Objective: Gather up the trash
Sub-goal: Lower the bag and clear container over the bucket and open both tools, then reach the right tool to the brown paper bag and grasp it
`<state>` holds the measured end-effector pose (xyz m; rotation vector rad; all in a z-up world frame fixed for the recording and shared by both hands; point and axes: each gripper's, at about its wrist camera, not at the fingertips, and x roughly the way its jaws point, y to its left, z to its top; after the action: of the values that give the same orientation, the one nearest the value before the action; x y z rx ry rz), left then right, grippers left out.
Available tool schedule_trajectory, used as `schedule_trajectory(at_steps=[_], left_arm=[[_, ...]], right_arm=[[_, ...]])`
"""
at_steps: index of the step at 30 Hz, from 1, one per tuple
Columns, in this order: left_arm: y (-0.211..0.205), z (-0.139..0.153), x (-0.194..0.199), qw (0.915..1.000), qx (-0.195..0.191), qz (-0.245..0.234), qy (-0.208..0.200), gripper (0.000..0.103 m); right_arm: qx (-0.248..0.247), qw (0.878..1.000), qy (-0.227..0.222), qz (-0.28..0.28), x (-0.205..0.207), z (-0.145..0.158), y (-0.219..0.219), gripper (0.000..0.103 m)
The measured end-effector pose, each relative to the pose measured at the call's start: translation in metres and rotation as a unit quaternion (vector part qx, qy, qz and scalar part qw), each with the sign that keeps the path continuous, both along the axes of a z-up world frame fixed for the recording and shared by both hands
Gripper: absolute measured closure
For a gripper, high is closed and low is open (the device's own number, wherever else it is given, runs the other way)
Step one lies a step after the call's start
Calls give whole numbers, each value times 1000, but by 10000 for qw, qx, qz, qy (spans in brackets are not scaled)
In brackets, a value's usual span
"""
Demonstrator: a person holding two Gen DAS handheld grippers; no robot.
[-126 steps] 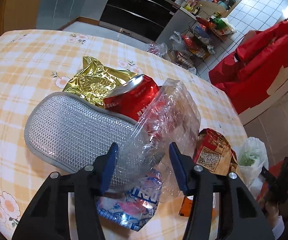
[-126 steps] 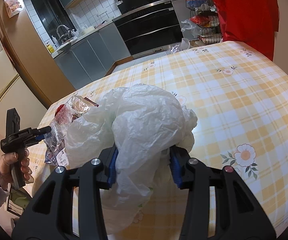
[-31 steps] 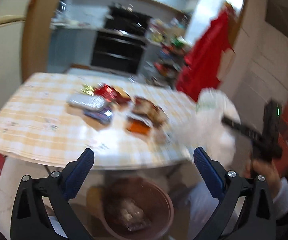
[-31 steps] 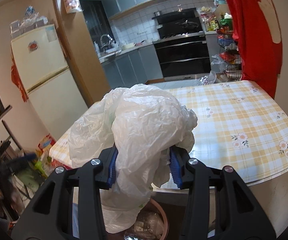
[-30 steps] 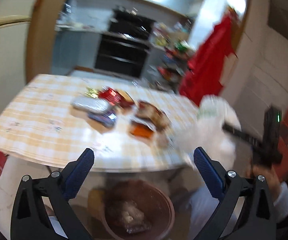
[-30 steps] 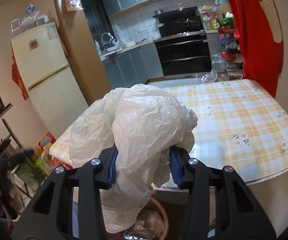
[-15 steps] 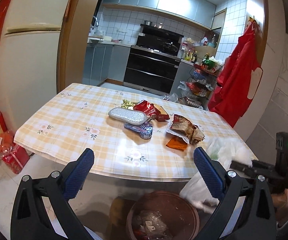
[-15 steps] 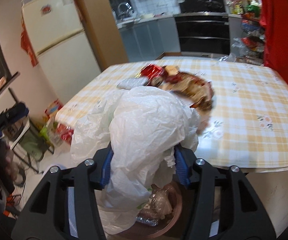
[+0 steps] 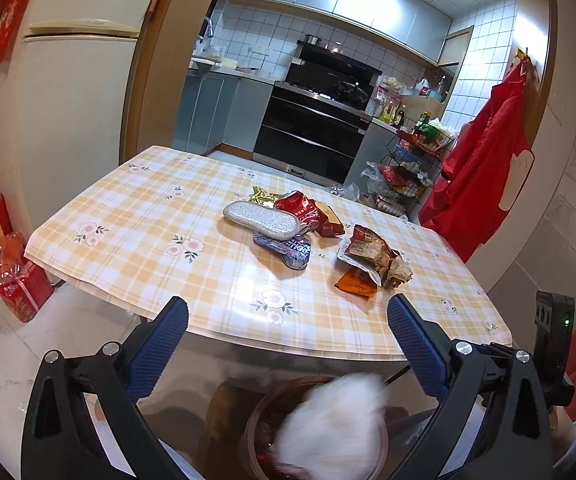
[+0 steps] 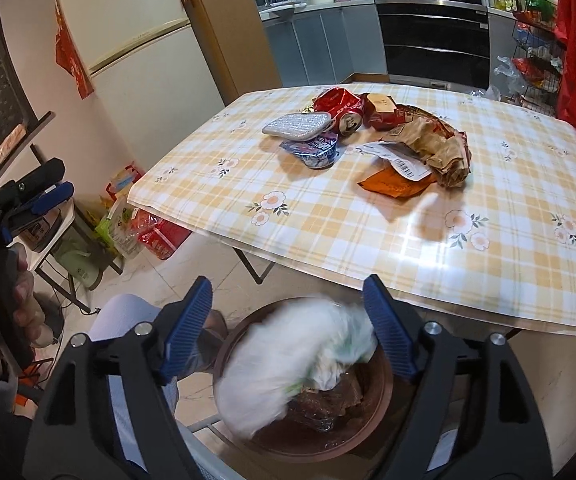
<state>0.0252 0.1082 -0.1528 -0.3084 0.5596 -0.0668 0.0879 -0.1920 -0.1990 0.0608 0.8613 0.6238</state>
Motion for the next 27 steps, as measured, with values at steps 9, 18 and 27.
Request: schedule_trajectory(at_steps=[9,18,27], left_arm=[[0,-1,0,10000,1,10,20,6],[1,-11,9,9999,59,42,140,6],[2,-38,26,9988,112,180,438,6]], right_arm=[[-126,9994,85,-323,7,-2,-9,6],[-191,9980,91,-592,16,-9,-24,6],[-145,9947,178,-1002,38,-23,-52,6]])
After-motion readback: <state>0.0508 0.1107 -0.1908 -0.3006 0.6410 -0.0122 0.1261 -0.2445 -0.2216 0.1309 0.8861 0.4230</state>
